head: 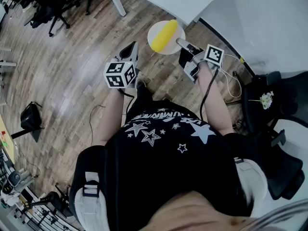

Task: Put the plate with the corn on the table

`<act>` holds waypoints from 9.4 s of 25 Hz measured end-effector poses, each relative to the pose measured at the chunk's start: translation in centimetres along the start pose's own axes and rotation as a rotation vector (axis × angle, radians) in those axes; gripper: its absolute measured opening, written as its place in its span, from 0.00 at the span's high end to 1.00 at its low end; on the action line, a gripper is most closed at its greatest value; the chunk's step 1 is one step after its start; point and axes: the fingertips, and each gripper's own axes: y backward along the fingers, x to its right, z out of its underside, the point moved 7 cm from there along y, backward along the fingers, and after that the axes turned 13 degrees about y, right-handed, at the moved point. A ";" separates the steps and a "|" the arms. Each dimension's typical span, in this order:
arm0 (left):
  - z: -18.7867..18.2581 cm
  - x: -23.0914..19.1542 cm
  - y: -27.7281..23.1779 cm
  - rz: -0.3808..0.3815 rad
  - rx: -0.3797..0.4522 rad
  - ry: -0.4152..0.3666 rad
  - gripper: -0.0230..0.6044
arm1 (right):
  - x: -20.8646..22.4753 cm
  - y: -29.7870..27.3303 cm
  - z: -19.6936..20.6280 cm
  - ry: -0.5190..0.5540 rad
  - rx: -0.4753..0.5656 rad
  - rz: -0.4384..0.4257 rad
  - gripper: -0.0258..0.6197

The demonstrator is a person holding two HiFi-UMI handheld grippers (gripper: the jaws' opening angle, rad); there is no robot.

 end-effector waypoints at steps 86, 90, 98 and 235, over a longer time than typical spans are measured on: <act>-22.7 -25.5 -29.7 -0.053 -0.043 0.037 0.95 | 7.7 -36.6 -27.5 -0.009 0.027 -0.060 0.90; -23.8 -25.4 -31.9 -0.072 -0.035 0.038 0.95 | 8.5 -37.3 -29.9 0.007 0.021 -0.081 0.90; -25.5 -24.8 -35.8 -0.074 -0.021 0.029 0.95 | 9.9 -39.1 -33.6 0.010 0.007 -0.100 0.90; -36.2 -41.6 -71.4 0.331 -0.407 -0.078 0.95 | 21.7 -58.8 -48.2 0.199 0.147 0.845 0.65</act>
